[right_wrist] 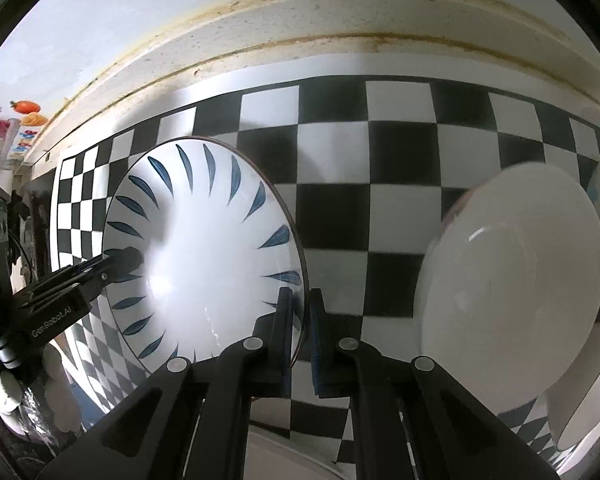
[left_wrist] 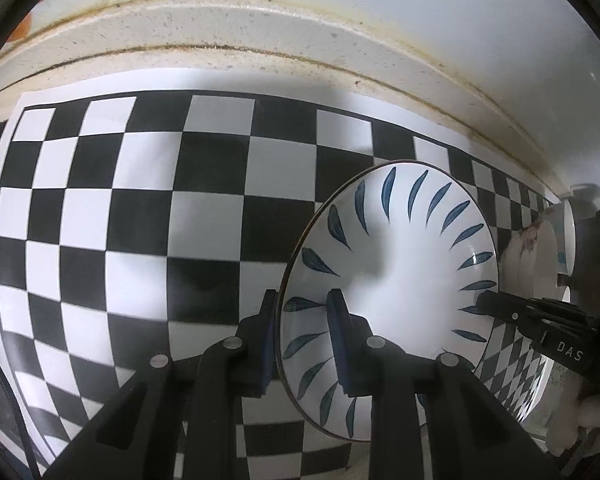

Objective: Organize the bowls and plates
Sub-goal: 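Lift the blue-striped plate and lower it onto the stacked plates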

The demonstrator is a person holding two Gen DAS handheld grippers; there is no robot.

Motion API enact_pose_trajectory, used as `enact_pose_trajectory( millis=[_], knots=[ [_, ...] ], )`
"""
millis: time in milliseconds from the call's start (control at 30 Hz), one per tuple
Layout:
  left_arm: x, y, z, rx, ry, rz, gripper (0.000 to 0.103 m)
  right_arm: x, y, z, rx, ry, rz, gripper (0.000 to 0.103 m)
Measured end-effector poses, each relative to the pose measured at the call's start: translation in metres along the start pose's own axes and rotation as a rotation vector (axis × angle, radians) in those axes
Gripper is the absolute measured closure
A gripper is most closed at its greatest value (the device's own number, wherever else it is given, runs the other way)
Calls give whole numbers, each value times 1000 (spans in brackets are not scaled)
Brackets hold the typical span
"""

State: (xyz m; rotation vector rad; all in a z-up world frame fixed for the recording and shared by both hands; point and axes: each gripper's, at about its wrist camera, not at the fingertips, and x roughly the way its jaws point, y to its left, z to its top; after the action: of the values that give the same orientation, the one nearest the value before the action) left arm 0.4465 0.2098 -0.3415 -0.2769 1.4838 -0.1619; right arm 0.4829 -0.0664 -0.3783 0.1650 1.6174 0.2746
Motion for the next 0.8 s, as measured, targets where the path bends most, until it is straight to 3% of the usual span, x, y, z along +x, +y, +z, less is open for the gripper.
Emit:
enact_pose_trajectory(
  millis=[300,800],
  knots=[
    [-28,-18,-23,21,-34,3,81,-32,0,-26,-17,-45,32,95],
    [-72,-62,-92,64,-69,-14,81,-88,-5,-109,-34,-109,61,95]
  ],
)
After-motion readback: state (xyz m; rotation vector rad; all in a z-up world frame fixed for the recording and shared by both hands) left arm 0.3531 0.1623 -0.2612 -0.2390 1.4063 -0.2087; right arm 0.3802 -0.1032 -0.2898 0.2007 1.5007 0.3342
